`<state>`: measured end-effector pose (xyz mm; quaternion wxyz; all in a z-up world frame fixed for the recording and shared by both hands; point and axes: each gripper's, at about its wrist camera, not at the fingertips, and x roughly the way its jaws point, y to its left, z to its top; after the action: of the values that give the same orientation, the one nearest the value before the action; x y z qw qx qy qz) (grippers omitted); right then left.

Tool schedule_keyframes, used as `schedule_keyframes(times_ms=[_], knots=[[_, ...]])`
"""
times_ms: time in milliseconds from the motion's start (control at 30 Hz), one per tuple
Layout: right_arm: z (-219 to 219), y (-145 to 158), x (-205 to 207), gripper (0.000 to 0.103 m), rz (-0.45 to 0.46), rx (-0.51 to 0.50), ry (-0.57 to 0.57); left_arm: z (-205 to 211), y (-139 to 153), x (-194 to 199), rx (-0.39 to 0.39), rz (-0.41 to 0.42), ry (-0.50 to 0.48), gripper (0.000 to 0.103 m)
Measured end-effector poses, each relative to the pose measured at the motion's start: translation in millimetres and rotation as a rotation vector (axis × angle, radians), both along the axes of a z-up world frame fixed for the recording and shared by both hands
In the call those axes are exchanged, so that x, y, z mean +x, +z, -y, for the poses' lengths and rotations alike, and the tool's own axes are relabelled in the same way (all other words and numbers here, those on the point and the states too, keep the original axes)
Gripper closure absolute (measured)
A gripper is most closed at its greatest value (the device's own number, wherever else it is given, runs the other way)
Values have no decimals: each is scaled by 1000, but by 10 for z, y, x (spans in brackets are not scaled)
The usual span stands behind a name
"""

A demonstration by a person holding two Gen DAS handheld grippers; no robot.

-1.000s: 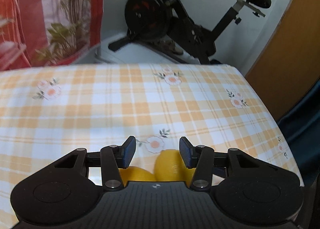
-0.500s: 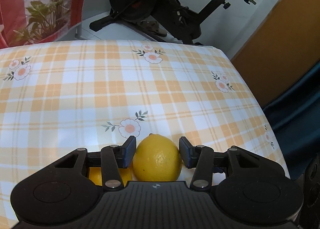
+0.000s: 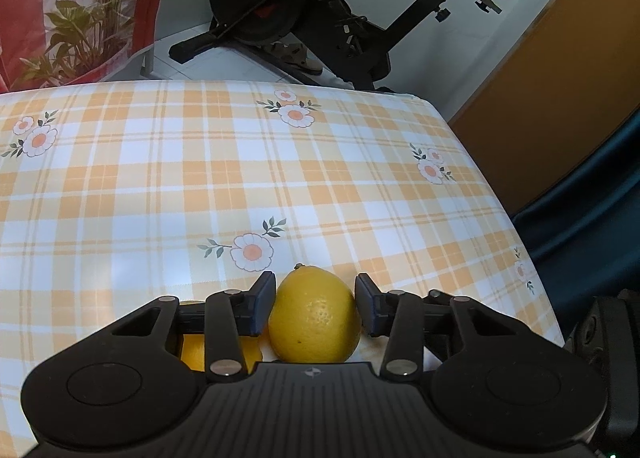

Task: Organize fruits
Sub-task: 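Close the left gripper on a lemon while the right closes on a large yellow grapefruit, then carry the lemon and grapefruit onto the white plate with both grippers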

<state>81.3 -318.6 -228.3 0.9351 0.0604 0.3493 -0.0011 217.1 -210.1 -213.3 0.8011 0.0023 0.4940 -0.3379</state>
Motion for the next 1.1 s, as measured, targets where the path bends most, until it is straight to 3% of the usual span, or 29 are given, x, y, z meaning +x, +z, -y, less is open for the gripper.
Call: schedule_keyframes(times_ms=[267, 567, 1100], knots=[[-10, 13, -88, 51, 18, 8, -10, -12, 14, -46, -20, -11, -8, 57], [-129, 244, -275, 51, 44, -22, -16, -101, 227, -228, -59, 10, -21, 57], [-983, 527, -447, 51, 78, 19, 120, -1080, 550, -807, -60, 65, 88, 57]])
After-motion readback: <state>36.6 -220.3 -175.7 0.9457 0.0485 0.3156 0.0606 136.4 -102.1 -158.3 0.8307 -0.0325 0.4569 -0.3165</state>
